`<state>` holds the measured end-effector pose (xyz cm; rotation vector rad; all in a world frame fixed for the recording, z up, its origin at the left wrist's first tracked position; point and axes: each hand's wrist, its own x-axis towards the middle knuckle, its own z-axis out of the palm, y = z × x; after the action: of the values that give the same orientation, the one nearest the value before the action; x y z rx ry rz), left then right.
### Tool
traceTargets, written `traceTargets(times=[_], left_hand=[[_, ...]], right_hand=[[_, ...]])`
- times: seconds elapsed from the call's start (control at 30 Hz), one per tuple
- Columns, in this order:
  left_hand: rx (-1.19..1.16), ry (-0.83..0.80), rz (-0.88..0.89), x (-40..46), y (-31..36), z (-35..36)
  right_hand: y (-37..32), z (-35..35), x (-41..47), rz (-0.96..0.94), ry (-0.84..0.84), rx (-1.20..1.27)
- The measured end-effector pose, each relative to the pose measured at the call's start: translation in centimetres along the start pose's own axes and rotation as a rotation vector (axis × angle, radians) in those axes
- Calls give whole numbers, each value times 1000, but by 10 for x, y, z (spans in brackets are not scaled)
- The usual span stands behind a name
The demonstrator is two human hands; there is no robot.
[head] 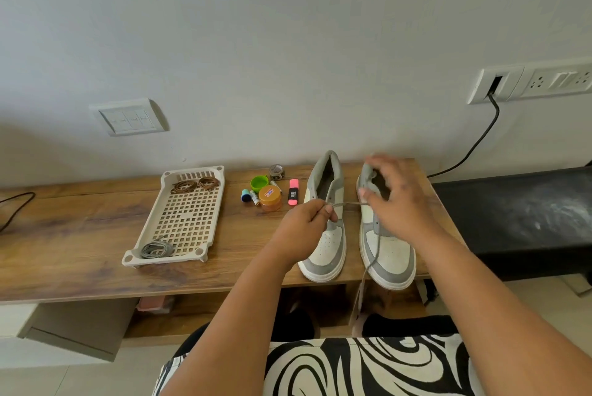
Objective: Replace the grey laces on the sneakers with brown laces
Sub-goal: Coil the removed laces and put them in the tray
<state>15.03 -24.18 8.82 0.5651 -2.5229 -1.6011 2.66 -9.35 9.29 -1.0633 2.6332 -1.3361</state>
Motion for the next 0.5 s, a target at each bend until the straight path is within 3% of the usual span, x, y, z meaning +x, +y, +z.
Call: traceTargets(times=[0.1,0.33,0.5], left_hand=[[-48,29,7,1,1,-1],[-92,31,0,2,-1,-4],[-228,-15,-15,5,-3,-2]], right_hand=[[-7,12,-8,-63,-261,0],[-3,4,-4,74,-280,147],[-6,11,-8,127,-391,347]])
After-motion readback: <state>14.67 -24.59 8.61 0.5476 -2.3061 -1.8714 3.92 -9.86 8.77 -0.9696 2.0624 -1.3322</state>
